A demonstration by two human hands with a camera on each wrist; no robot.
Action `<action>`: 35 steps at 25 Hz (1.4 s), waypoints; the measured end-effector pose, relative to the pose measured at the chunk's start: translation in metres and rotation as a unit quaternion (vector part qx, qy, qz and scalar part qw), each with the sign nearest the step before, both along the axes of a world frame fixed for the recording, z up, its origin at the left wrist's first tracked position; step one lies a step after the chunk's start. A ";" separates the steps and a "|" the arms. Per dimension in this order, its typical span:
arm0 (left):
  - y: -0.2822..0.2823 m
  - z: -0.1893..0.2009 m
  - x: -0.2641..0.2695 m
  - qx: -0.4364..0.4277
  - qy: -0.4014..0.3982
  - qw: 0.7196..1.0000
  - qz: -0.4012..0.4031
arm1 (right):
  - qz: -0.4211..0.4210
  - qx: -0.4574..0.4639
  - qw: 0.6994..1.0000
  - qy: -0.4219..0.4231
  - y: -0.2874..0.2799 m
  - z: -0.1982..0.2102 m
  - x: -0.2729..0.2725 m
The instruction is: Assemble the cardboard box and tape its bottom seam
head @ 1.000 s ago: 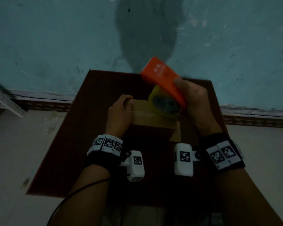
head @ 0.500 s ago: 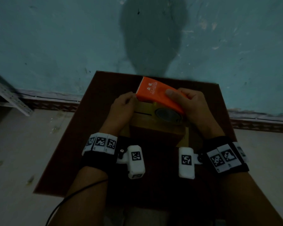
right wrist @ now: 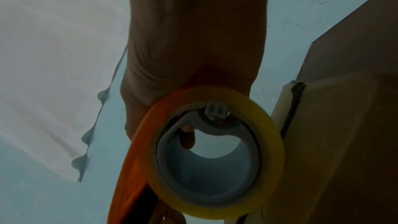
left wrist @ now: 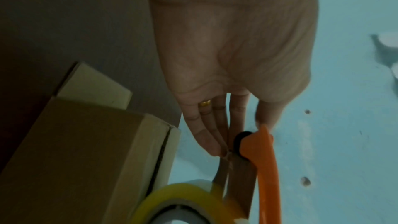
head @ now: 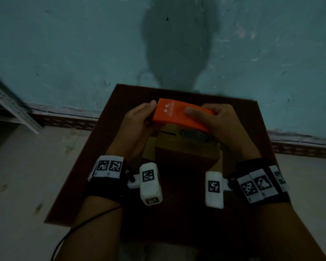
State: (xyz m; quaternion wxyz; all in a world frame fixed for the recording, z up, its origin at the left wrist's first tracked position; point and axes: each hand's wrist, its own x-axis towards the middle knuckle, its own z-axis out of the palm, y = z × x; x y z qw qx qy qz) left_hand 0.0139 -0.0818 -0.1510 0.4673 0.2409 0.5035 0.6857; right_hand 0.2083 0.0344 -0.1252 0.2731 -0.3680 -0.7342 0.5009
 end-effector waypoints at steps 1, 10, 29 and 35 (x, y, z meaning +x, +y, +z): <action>0.000 0.000 -0.001 -0.005 0.002 1.000 -0.005 | -0.003 0.000 1.000 0.004 0.000 0.000 0.000; 0.000 0.001 -0.002 -0.023 -0.015 1.000 0.000 | 0.004 -0.004 1.000 0.008 -0.002 0.003 0.004; -0.001 0.009 -0.015 -0.127 -0.027 0.991 0.015 | 0.036 0.069 0.996 -0.042 -0.002 -0.003 -0.006; -0.002 0.014 -0.019 -0.130 0.002 0.989 0.067 | 0.046 0.050 0.997 -0.034 -0.007 -0.002 -0.011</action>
